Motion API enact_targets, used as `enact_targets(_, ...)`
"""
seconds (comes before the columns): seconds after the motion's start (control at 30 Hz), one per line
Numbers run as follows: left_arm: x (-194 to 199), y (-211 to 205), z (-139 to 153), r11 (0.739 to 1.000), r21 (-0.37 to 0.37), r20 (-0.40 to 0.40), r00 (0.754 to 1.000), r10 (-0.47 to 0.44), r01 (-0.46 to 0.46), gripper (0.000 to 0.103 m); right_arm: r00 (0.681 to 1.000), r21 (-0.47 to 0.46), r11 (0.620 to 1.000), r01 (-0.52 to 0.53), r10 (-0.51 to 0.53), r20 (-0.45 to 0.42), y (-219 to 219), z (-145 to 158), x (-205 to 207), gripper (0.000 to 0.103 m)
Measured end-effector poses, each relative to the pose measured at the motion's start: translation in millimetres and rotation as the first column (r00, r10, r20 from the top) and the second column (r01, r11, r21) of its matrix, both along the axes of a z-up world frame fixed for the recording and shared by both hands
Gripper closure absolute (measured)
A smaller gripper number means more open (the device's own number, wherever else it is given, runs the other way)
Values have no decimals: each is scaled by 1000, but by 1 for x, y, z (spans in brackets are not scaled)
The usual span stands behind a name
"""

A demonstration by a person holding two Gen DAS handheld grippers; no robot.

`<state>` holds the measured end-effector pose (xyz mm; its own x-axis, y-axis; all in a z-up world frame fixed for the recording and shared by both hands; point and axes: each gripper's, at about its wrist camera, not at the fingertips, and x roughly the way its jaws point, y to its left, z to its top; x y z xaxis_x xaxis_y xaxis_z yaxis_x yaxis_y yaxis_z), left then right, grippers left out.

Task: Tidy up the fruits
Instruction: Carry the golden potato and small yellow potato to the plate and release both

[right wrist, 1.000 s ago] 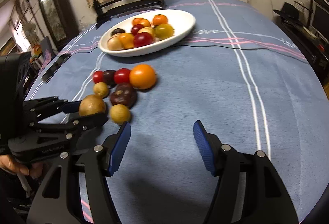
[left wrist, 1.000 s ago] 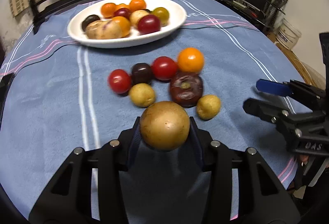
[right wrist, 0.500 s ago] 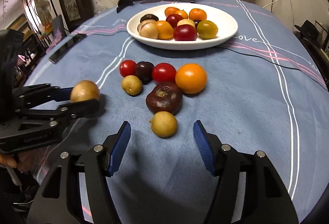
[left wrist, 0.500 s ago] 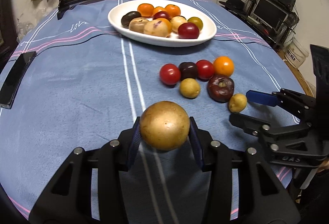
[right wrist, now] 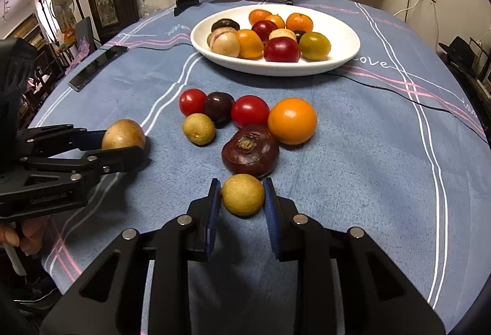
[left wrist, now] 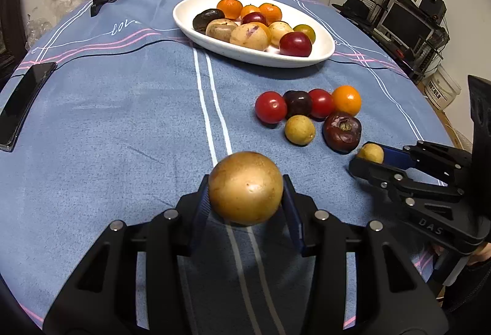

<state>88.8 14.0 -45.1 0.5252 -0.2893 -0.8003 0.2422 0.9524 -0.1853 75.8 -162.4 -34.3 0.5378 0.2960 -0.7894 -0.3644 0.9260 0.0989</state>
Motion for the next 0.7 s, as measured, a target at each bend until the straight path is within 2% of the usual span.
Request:
enact_targets(0.43,-6,-13,31,999,38,60,998,-25,23,58,992,92,996,-5,-6,128,-24,43,-18,75)
enact_targets(0.7,36,-24,62,998,53,115,992,-43,37,58,979,121,993,-11,-14,202,-28,77,20,75)
